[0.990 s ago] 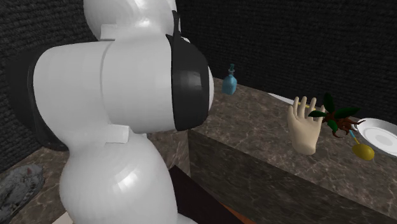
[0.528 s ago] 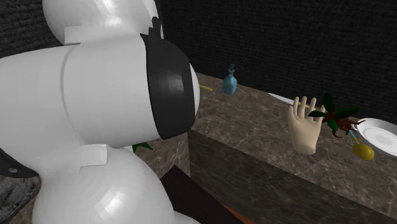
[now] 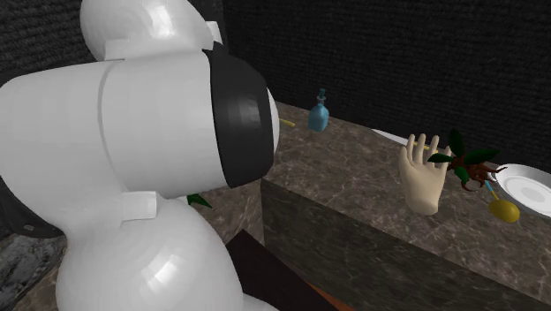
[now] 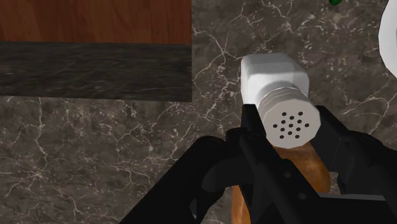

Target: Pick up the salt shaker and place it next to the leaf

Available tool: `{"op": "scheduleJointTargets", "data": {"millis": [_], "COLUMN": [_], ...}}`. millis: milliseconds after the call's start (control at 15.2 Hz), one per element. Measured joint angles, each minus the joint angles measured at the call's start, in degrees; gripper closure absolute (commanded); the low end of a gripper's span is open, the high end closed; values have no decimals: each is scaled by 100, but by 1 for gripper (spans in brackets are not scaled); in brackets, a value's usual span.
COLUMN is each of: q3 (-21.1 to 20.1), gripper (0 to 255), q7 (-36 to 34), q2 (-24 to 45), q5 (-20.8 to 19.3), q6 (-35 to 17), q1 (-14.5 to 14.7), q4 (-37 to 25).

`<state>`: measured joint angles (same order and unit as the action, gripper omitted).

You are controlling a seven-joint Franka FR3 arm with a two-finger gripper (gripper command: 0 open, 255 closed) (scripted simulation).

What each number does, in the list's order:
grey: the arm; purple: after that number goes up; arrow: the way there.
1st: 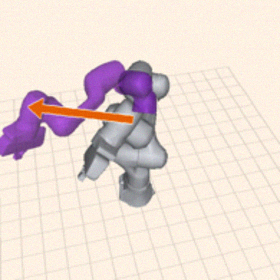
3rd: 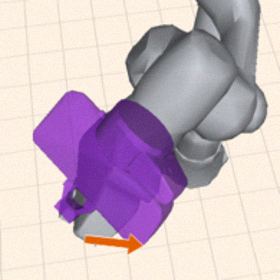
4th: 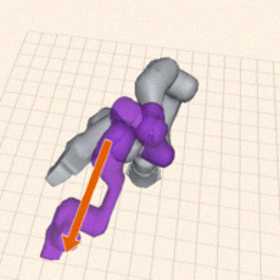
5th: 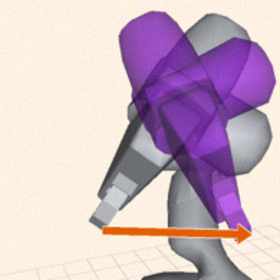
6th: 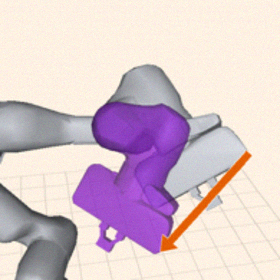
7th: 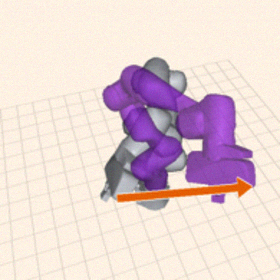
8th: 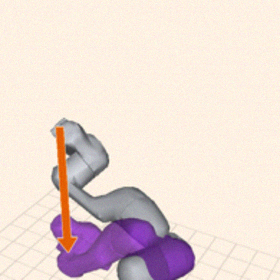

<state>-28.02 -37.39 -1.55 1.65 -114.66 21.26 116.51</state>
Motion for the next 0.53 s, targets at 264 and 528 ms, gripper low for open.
{"op": "scheduleJointTargets", "data": {"millis": [264, 528], "q3": [-14, -26], "gripper": [255, 255], "q7": [-42, -95], "q2": [100, 234], "q5": [-49, -118], "q6": [-279, -595], "q1": [11, 22], "q4": [191, 388]}}
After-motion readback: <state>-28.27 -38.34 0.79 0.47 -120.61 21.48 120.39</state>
